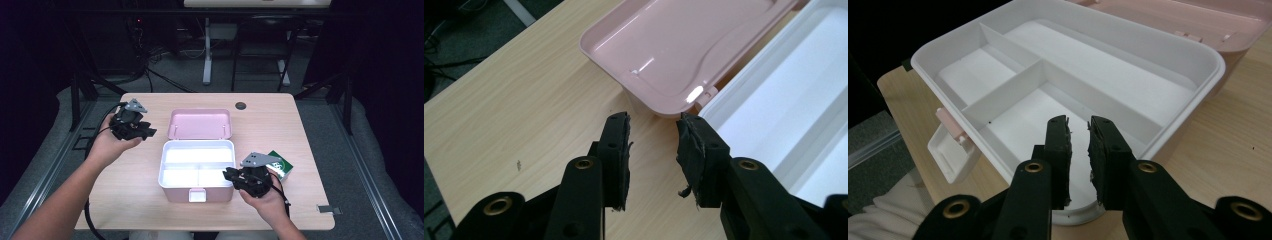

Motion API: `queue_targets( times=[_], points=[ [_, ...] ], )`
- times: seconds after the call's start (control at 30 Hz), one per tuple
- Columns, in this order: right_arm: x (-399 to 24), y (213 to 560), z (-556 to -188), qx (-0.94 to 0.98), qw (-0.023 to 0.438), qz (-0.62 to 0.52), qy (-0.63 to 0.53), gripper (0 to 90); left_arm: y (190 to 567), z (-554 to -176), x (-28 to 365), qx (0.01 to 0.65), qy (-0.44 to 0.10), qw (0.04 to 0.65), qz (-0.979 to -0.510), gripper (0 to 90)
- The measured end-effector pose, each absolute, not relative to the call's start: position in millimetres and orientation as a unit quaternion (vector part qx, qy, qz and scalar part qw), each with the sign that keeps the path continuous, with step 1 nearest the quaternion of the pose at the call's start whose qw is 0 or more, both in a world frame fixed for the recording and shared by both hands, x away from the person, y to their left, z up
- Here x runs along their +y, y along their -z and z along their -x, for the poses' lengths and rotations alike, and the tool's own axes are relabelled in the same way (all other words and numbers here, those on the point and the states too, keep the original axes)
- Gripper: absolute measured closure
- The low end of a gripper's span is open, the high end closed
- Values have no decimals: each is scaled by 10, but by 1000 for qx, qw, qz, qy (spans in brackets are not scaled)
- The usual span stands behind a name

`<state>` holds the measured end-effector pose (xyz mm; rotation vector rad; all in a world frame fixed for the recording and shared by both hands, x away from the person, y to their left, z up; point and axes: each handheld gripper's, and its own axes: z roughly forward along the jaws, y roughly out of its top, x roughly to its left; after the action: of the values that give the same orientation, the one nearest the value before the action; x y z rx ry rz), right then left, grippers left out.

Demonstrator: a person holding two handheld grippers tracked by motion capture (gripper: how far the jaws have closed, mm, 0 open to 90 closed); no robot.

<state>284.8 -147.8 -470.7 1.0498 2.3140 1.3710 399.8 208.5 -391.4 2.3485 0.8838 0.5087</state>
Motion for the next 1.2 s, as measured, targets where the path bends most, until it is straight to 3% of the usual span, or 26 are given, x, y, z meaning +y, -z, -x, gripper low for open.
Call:
queue_targets(
  times=[0.87, 1.2],
  points=[
    [-1865, 4728, -3004, 772, 129, -418, -461, 671, 3866, -3866, 1690, 222, -152, 195, -943, 676],
    [-1935, 4755, -3031, 766, 135, -430, -459, 643, 3897, -3778, 1469, 176, -166, 172, -955, 671]
  ],
)
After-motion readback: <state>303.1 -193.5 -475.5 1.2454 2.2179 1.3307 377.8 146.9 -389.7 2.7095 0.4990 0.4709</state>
